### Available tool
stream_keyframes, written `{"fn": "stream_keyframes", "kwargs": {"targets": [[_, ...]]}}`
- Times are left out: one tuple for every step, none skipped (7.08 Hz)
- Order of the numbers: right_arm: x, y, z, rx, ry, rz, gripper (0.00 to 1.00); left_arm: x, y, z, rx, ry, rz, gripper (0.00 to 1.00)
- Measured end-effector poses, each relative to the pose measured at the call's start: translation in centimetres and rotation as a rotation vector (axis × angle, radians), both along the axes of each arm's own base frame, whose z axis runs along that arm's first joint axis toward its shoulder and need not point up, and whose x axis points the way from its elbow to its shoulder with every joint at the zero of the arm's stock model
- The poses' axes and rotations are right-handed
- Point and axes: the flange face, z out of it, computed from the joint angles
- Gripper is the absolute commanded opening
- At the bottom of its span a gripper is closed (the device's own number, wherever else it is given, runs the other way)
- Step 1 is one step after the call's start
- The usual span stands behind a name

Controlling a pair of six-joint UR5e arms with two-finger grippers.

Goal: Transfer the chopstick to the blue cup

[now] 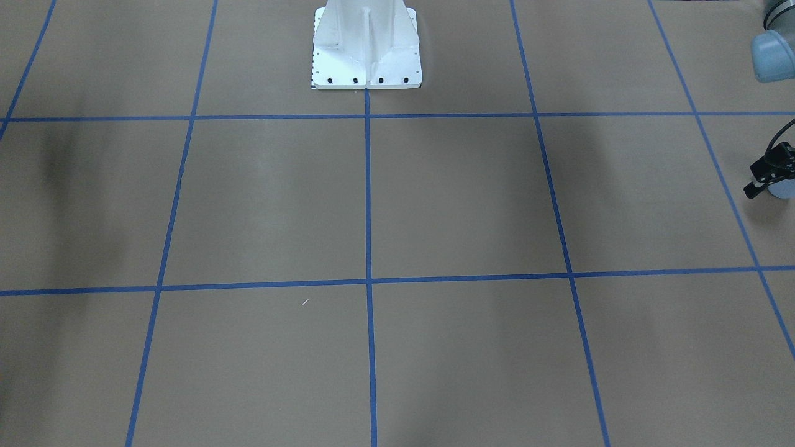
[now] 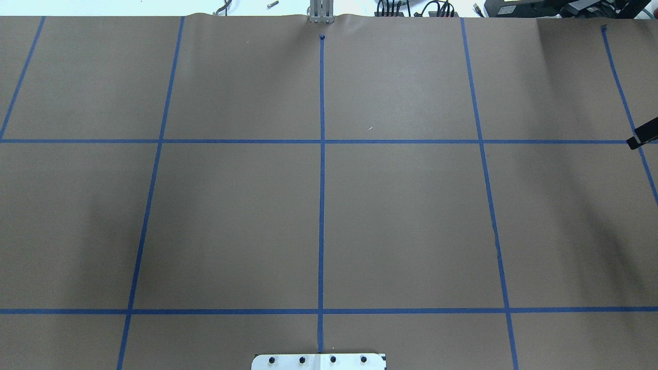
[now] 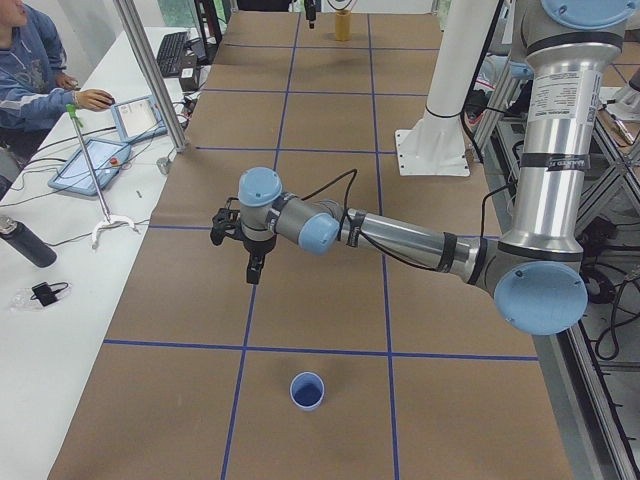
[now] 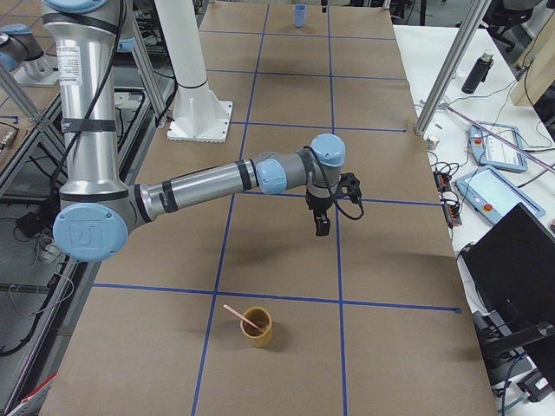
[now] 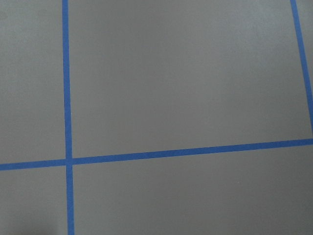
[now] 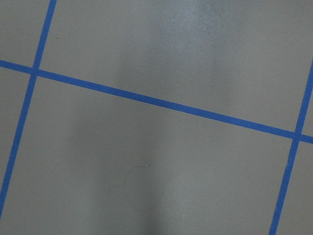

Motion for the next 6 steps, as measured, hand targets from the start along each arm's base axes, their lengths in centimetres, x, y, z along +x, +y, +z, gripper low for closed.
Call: {"fn": "stream_keyframes", "kwargs": {"targets": [[0.0,0.0,-0.2,0.003,-0.002,0.0,1.0,0.1,0.1,-0.1,0.015,0.005,0.0,0.98],[0.0,-0.1,-0.3,0.005,-0.003,0.0,1.0,0.1,0.1,-0.1,0.022,0.007,-0.001,0.98],[-0.1,-0.2,-0.5,0.009,-0.004,-0.001,1.0,0.2,0.2,0.0,0.03,0.01,0.002,0.98],[-0.1,-0.3,-0.6,0.012,-0.004,-0.002,1.0,0.6,0.2,-0.2,0.047,0.015,0.008,0.98],[-0.1,-0.3,-0.6,0.013,-0.004,-0.003,1.0,0.9,0.3,-0.2,0.056,0.02,0.012,0.98],[-0.2,-0.4,-0.6,0.013,-0.004,-0.003,1.0,1.1,0.4,0.0,0.058,0.022,0.015,0.98]]}}
